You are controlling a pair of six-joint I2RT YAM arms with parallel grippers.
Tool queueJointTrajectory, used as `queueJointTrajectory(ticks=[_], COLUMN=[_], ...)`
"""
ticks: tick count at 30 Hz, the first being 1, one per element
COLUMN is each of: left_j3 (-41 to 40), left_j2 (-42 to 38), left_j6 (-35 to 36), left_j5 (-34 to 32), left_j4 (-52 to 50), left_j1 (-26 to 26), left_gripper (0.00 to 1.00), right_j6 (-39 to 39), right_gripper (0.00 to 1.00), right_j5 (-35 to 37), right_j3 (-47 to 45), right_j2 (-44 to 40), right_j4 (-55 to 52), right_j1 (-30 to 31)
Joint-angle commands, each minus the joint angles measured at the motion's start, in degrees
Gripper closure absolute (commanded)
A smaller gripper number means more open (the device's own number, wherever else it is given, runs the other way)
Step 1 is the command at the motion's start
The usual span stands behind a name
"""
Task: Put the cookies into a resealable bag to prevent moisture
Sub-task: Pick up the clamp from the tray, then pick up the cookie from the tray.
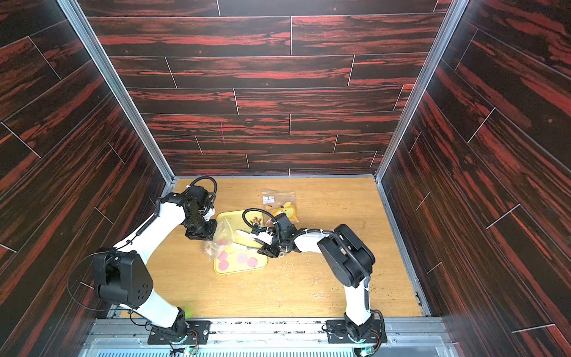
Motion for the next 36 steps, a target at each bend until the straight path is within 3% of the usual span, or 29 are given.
queueJointTrajectory(ticks=[1, 15, 23, 36], left_j3=[1.8, 1.7, 1.7, 2.2], left_j2=[0.4, 0.6, 0.7, 0.9], left_j6=[1.3, 1.7, 2.0, 2.3], left_j5=[0.2, 0.9, 2.0, 3.5], left_j4=[-1.9, -1.6, -1.3, -1.6], left_j1=[0.5, 0.7, 0.7, 0.8], left_gripper=[1.0, 1.0, 1.0, 1.0], right_j6=[0.4, 0.1, -5.1, -10.5], right_gripper=[0.48, 0.47, 0.47, 0.46], right_j5=[-0.4, 13.5, 16.4, 11.6], right_j3=[-1.1, -1.9, 6.7, 22.1], right_j2=[-5.8, -18.0, -12.0, 1.9], right_j4=[-1.7, -14.7, -21.6, -30.5], right_j1=[-0.8, -3.4, -4.5, -6.9])
